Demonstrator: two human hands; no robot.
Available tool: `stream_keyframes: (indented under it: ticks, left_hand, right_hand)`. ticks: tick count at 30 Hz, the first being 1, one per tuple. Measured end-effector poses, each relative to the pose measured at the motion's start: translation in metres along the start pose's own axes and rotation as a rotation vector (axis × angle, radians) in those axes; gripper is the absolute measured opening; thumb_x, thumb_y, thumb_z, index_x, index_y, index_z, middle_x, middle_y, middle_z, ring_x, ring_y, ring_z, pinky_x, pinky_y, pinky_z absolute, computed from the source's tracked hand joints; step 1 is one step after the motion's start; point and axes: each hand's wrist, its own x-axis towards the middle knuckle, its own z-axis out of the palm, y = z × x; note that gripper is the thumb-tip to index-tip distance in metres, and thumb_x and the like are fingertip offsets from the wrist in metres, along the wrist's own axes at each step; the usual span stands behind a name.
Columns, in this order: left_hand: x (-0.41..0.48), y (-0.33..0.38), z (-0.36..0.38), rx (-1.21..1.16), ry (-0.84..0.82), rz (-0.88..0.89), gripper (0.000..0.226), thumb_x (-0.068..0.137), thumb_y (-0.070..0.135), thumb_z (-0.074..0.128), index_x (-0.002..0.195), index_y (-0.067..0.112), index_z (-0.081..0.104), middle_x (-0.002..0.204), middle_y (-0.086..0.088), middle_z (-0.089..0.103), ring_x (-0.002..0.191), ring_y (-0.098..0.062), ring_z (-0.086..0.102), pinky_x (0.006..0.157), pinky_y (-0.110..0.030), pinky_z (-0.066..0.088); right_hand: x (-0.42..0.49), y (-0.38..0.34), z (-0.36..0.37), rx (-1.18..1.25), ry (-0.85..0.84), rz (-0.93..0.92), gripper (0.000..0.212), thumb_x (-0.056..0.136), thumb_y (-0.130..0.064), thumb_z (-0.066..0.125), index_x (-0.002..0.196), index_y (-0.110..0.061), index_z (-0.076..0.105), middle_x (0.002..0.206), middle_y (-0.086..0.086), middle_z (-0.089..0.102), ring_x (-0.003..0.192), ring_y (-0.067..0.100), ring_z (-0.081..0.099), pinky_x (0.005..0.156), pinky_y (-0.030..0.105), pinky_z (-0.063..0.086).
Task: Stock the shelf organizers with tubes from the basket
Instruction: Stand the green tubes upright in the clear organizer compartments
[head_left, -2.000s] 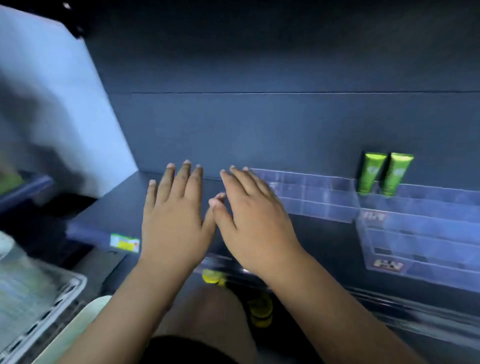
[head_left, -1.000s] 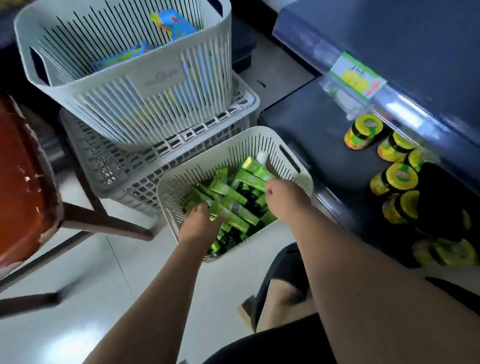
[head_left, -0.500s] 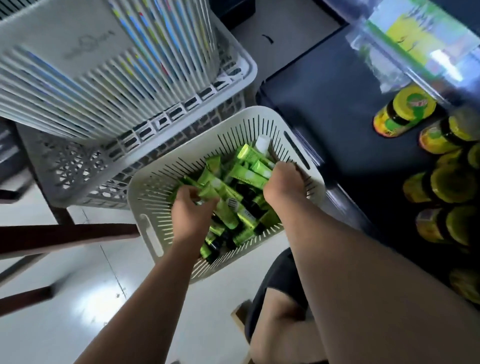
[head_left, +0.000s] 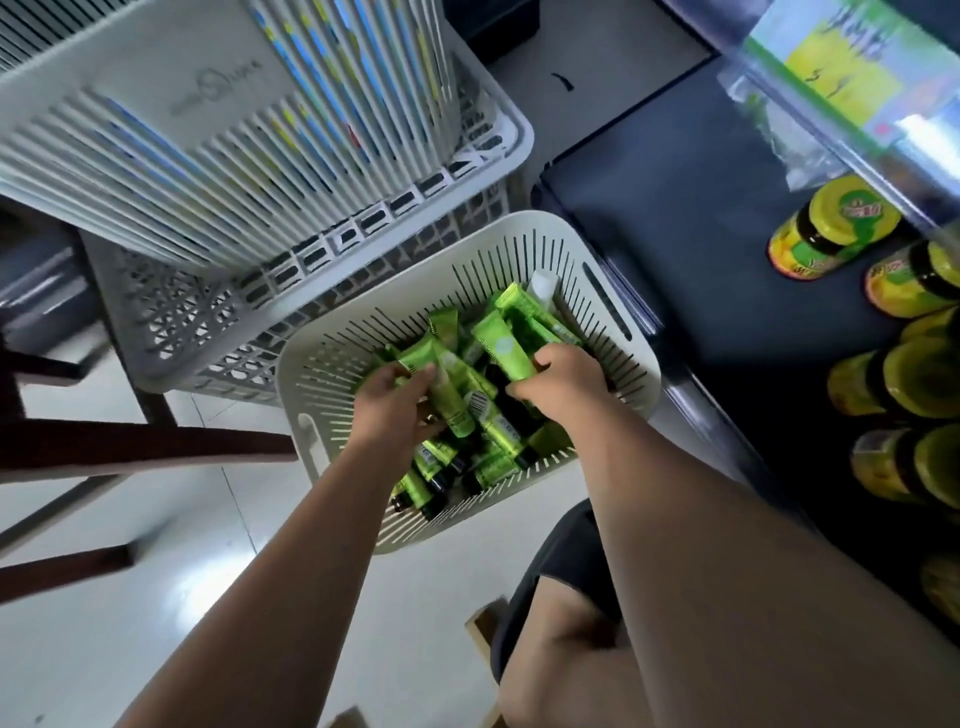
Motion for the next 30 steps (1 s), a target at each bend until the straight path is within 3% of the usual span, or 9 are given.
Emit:
stream_keyframes:
  ticks: [4,7,12,15,18,21,23,25,30]
  left_hand:
    - [0.002,0.019,0.000,-0.043,0.062,0.018,0.026,0.097,0.021,0.068,0.119,0.008,0.061,0.101,-0.014,0.073,0.089,-0.030,0.076,0.072,-0.052,0.062]
    - [-0.004,0.042,0.001,-0.102,0.068,0.028,0.014,0.102,0.013,0.059,0.112,0.004,0.059,0.093,-0.014,0.067,0.084,-0.029,0.072,0.073,-0.056,0.062]
    - [-0.037,0.089,0.010,-0.053,-0.090,0.196,0.009,0.099,0.002,0.052,0.100,0.008,0.059,0.100,-0.020,0.070,0.092,-0.038,0.069,0.082,-0.062,0.059]
    - [-0.066,0.115,0.017,0.006,-0.198,0.305,0.016,0.096,0.001,0.056,0.107,0.009,0.064,0.108,-0.015,0.075,0.096,-0.035,0.072,0.086,-0.059,0.058]
    - [-0.097,0.143,0.029,0.035,-0.280,0.395,0.010,0.096,0.004,0.060,0.100,0.011,0.064,0.096,-0.009,0.077,0.086,-0.025,0.074,0.079,-0.049,0.061]
    - [-0.132,0.175,0.045,0.064,-0.357,0.477,0.006,0.096,0.007,0.061,0.092,0.011,0.060,0.087,-0.006,0.075,0.081,-0.025,0.072,0.070,-0.042,0.061]
    - [-0.160,0.195,0.061,0.088,-0.444,0.545,0.007,0.096,0.010,0.063,0.091,0.012,0.058,0.087,-0.008,0.073,0.080,-0.024,0.072,0.070,-0.043,0.062]
    - [-0.194,0.210,0.080,0.089,-0.532,0.619,0.011,0.096,0.008,0.061,0.089,0.015,0.058,0.078,-0.004,0.070,0.069,-0.018,0.071,0.065,-0.040,0.063]
    - [-0.294,0.231,0.143,0.123,-0.800,0.748,0.015,0.098,0.004,0.057,0.093,0.017,0.063,0.087,-0.007,0.070,0.075,-0.022,0.070,0.070,-0.043,0.063]
  right_hand:
    - [-0.015,-0.015,-0.006,0.327,0.018,-0.104,0.062,0.089,-0.043,0.073,0.143,-0.022,0.052,0.131,0.001,0.062,0.105,0.020,0.065,0.089,0.037,0.055]
    - [-0.027,-0.034,-0.008,0.496,0.001,-0.120,0.041,0.099,-0.044,0.059,0.137,-0.029,0.051,0.111,-0.002,0.068,0.084,0.012,0.068,0.069,0.031,0.053]
    - [-0.049,-0.066,-0.034,0.813,0.045,-0.065,0.021,0.107,-0.036,0.038,0.105,-0.023,0.055,0.084,0.008,0.060,0.060,0.021,0.056,0.073,0.042,0.054]
    - [-0.073,-0.078,-0.065,0.852,0.074,-0.127,0.018,0.103,-0.031,0.047,0.091,-0.026,0.060,0.082,0.006,0.069,0.067,0.022,0.062,0.073,0.039,0.052]
    - [-0.104,-0.087,-0.099,0.810,0.129,-0.212,0.005,0.087,-0.034,0.069,0.089,-0.029,0.069,0.100,0.005,0.075,0.087,0.022,0.069,0.076,0.038,0.056]
    - [-0.140,-0.095,-0.133,0.803,0.216,-0.293,0.035,0.073,-0.044,0.078,0.106,-0.031,0.072,0.105,-0.001,0.076,0.098,0.019,0.071,0.091,0.041,0.057]
    - [-0.169,-0.097,-0.155,0.816,0.285,-0.364,0.042,0.079,-0.040,0.078,0.118,-0.029,0.070,0.111,-0.004,0.074,0.100,0.017,0.070,0.091,0.037,0.056]
    - [-0.198,-0.098,-0.180,0.828,0.363,-0.432,0.035,0.090,-0.026,0.074,0.124,-0.023,0.068,0.117,-0.001,0.072,0.092,0.012,0.065,0.077,0.024,0.050]
    - [-0.290,-0.070,-0.255,0.875,0.623,-0.579,0.022,0.093,-0.010,0.069,0.115,-0.012,0.067,0.108,0.010,0.072,0.089,0.016,0.065,0.077,0.031,0.052]
